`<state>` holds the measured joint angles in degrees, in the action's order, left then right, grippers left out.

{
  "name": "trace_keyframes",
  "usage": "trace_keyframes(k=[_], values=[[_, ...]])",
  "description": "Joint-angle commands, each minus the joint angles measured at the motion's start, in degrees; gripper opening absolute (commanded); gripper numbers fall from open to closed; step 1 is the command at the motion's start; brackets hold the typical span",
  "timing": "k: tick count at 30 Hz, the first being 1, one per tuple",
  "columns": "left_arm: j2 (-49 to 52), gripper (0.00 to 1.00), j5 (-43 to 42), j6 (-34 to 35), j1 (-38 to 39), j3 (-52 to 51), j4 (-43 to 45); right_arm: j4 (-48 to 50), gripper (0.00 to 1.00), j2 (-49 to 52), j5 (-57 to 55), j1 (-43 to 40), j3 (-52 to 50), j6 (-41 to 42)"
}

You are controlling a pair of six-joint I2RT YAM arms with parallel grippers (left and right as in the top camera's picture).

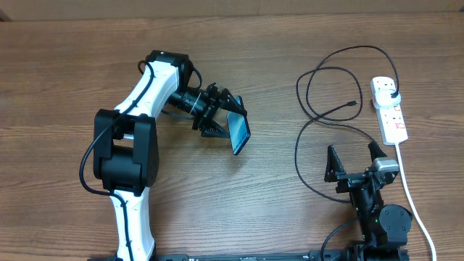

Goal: Plug charger to phone and switch on socket
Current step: 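Hold the phone steady with the left gripper, then move the right gripper toward the black charging cable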

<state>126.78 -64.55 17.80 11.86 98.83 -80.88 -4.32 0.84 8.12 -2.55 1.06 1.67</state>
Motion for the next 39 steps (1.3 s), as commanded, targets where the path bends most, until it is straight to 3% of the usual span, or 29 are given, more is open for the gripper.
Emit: trace_keyframes(k=[1, 39], values=[[0.2, 0.7, -3.0, -1.1, -0.2, 1.6, 0.1, 0.2, 1.0, -0.7, -0.5, 0.1, -0.6, -0.2], [0.2, 0.7, -3.1, -2.6, -0.2, 1.6, 0.3, 0.4, 1.0, -0.7, -0.5, 0.1, -0.6, -0.2]])
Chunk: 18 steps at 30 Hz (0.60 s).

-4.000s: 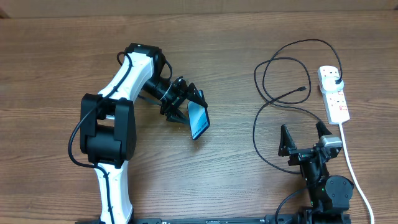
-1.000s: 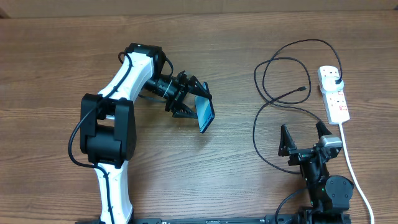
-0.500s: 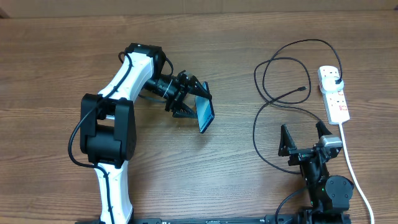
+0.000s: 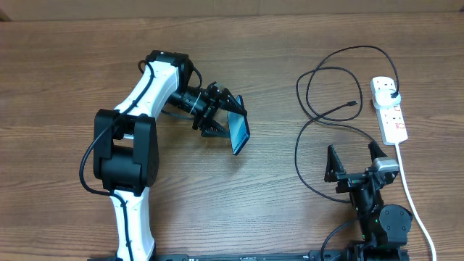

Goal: Plug charger to phone and switch on socket
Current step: 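Move the right gripper toward the black charging cable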

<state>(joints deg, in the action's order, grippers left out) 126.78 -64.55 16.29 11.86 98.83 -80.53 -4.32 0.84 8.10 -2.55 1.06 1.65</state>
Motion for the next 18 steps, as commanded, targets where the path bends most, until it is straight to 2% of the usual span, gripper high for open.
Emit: trace_keyframes(k=[1, 5, 8, 10, 15, 18], values=[[0.2, 0.7, -3.1, -1.1, -0.2, 1.6, -0.1, 1.1, 1.0, -0.7, -0.5, 0.1, -0.6, -0.2], [0.2, 0.7, -3.1, -0.9, -0.2, 1.6, 0.0, 3.3, 1.0, -0.7, 6.4, 0.1, -0.6, 2.7], [0.2, 0.7, -3.1, -0.8, -0.2, 1.6, 0.0, 3.7, 1.0, -0.7, 21.0, 0.1, -0.6, 14.8], [0.2, 0.7, -3.4, -0.8, -0.2, 1.6, -0.1, 3.6, 1.0, -0.7, 26.4, 0.1, -0.6, 18.7], [0.2, 0.7, -4.5, -0.8, -0.2, 1.6, -0.1, 5.3, 1.0, -0.7, 28.1, 0.1, -0.3, 25.7], [0.2, 0.7, -4.5, -0.8, -0.2, 1.6, 0.0, 2.2, 1.0, -0.7, 28.2, 0.1, 1.8, 30.1]])
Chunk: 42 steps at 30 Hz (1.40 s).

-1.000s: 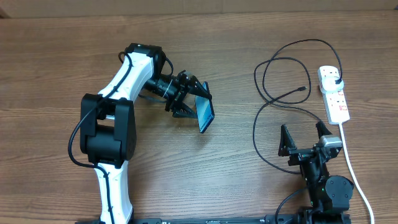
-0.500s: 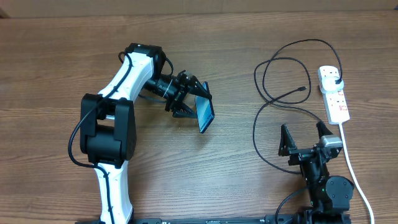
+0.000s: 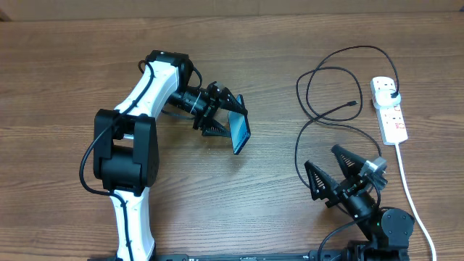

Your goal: Plug charger to phone and switch on socket

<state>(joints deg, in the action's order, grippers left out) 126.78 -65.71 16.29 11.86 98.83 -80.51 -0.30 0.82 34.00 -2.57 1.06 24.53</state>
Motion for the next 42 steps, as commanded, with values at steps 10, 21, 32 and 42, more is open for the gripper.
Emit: trace_keyframes(k=[10, 21, 32, 42], values=[[0.2, 0.7, -3.3, 0.6, -0.2, 1.6, 0.0, -13.9, 1.0, 13.4, 2.2, 0.1, 22.2, 8.7], [0.2, 0.7, -3.3, 0.4, -0.2, 1.6, 0.1, -2.8, 1.0, 42.4, 25.7, 5.9, 39.2, 11.2], [0.2, 0.7, -3.2, 0.4, -0.2, 1.6, 0.5, -2.9, 0.99, 56.8, -18.7, 30.5, 39.2, 7.6], [0.2, 0.7, -3.2, 0.4, -0.2, 1.6, 0.5, -4.2, 1.0, 67.5, -61.3, 51.3, 39.2, 14.3]])
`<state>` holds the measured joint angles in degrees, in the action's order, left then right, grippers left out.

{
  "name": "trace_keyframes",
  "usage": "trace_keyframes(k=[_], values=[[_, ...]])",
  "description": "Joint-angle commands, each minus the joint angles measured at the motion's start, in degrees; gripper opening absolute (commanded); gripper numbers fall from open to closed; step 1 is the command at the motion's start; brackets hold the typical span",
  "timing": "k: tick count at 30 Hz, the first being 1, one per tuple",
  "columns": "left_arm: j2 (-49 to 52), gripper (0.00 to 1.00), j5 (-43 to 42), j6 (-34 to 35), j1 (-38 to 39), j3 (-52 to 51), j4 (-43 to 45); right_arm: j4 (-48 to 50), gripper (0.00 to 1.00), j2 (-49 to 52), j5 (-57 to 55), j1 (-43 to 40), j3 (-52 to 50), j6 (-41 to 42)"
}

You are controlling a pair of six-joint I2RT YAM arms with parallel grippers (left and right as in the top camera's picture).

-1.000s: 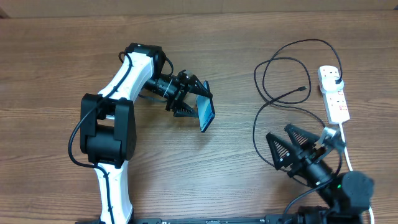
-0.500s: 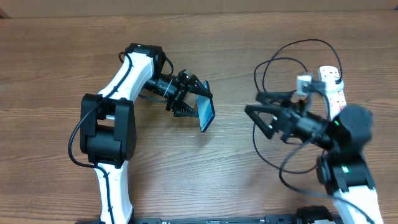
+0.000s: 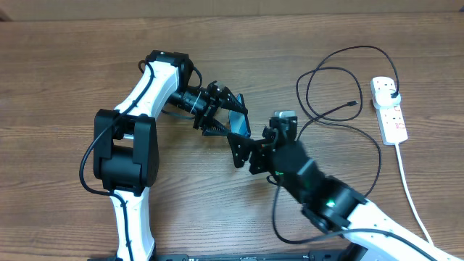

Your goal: Plug charger to phone and switch on socket

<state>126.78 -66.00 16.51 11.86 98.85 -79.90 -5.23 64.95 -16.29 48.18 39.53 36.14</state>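
My left gripper (image 3: 229, 116) is shut on the phone (image 3: 238, 121), holding it on edge above the table with its blue screen showing. My right gripper (image 3: 245, 154) has reached in from the lower right and stands open right at the phone's lower end, which it covers; contact cannot be told. The black charger cable (image 3: 312, 76) lies in loops at the right. Its free plug end (image 3: 353, 104) rests on the table, far from both grippers. The cable's charger sits in the white power strip (image 3: 392, 122) at the far right.
The strip's white lead (image 3: 407, 185) runs down toward the front right corner. The right arm (image 3: 326, 196) now lies across the cable's lower loop. The left arm's white links (image 3: 141, 94) take up the left middle of the wooden table.
My right arm has swung from the front right of the table to the middle, so its open gripper is now at the phone's lower end. The left gripper and phone stayed put.
At first the left gripper held the phone on edge mid-table while the right gripper sat open at its base, front right. It was the same later. Then the right gripper was tilted left, wide open. Now it is beside the held phone.
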Motion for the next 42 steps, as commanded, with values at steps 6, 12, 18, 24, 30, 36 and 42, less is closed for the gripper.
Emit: trace_keyframes(k=[6, 12, 18, 24, 30, 36, 42], values=[[0.2, 0.7, -2.9, 0.2, -0.2, 1.6, 0.5, 9.7, 0.89, 11.5, -8.5, 0.7, 0.7, 3.3], [0.2, 0.71, -2.9, 0.2, -0.2, 1.6, 0.5, 12.4, 0.75, 16.0, -7.5, 0.7, 0.7, 3.3], [0.2, 0.71, -2.9, 0.2, -0.2, 1.6, 0.5, 15.1, 0.47, 16.7, -6.1, 0.7, 0.7, 3.1], [0.2, 0.71, -2.9, 0.2, -0.3, 1.6, 0.5, 15.5, 0.17, 16.7, -4.0, 0.7, 0.7, 3.1], [0.2, 0.88, -2.9, 0.4, -0.6, 1.6, 1.2, 15.6, 0.05, 16.4, -2.6, 0.6, 0.7, 3.1], [0.2, 1.0, -5.8, 1.0, -4.5, 3.0, 5.6, 12.3, 0.04, 13.1, -2.0, -4.3, 0.7, 7.8], [-3.4, 1.0, -5.3, -13.1, -10.1, 13.0, -3.4, 7.5, 0.04, 4.1, 14.7, -17.9, 0.7, 18.5]])
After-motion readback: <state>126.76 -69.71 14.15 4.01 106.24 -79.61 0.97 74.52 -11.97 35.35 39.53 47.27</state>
